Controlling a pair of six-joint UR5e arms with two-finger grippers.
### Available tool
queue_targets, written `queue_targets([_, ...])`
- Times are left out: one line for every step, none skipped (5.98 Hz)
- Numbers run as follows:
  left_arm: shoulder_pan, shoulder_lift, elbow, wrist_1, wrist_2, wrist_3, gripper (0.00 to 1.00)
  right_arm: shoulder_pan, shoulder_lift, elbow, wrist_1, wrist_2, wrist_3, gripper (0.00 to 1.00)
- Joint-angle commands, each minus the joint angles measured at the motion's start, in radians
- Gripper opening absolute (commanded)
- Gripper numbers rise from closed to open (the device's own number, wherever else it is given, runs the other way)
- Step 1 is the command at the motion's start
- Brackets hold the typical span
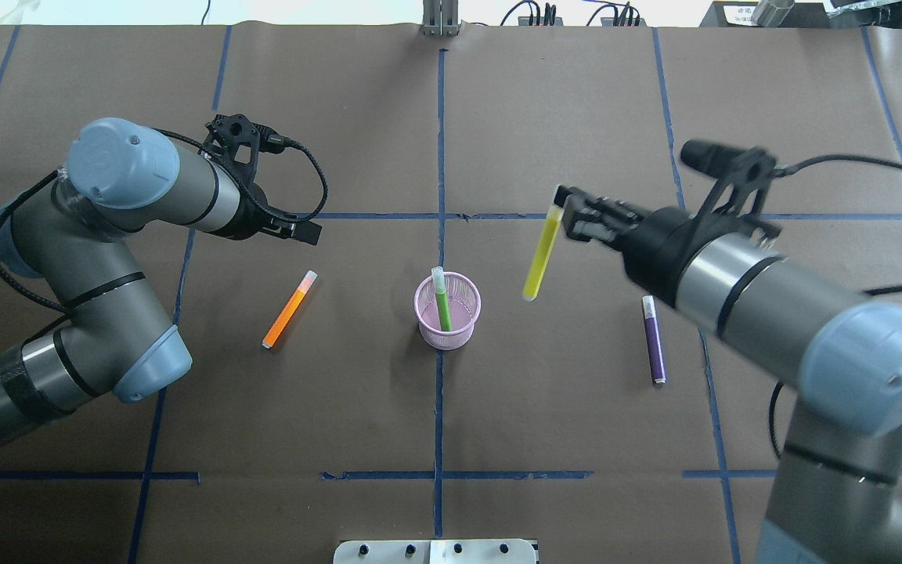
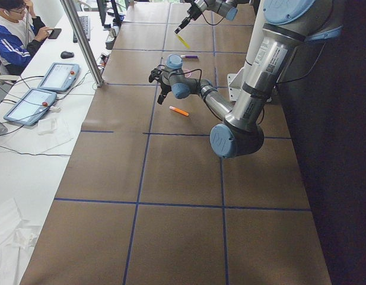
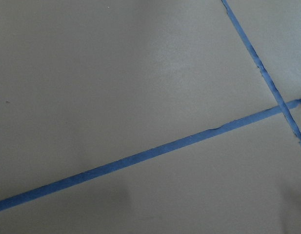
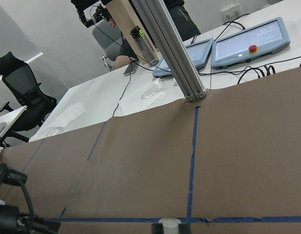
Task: Collect pens into pen holder
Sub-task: 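Lift the yellow highlighter with the right gripper toward the cup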
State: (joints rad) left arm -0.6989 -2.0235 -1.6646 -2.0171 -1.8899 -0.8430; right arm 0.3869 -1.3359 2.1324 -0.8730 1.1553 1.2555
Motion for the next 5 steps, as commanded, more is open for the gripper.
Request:
queue_targets([-0.002, 0.002, 0.017, -0.008, -0.018, -0.001, 1.00, -0.088, 0.070, -0.046, -0.020, -0.112, -0.069, 0.00])
queue_targets([-0.001, 0.020, 0.016, -0.011, -0.020, -0.001, 1.00, -0.073, 0.104, -0.054, -0.046, -0.115, -0.111, 0.00])
queue_targets([-0.001, 0.023, 0.017, -0.011, -0.020, -0.001, 1.00, -0.060, 0.156, -0.066, -0.114, -0.117, -0.125, 0.00])
queue_targets([-0.001, 0.023, 0.017, -0.011, -0.021, -0.002, 1.00, -0.059, 0.217, -0.138, -0.129, -0.123, -0.125, 0.00])
queue_targets([-0.001, 0.026, 0.017, -0.011, -0.021, -0.002, 1.00, -0.057, 0.254, -0.200, -0.129, -0.144, -0.125, 0.00])
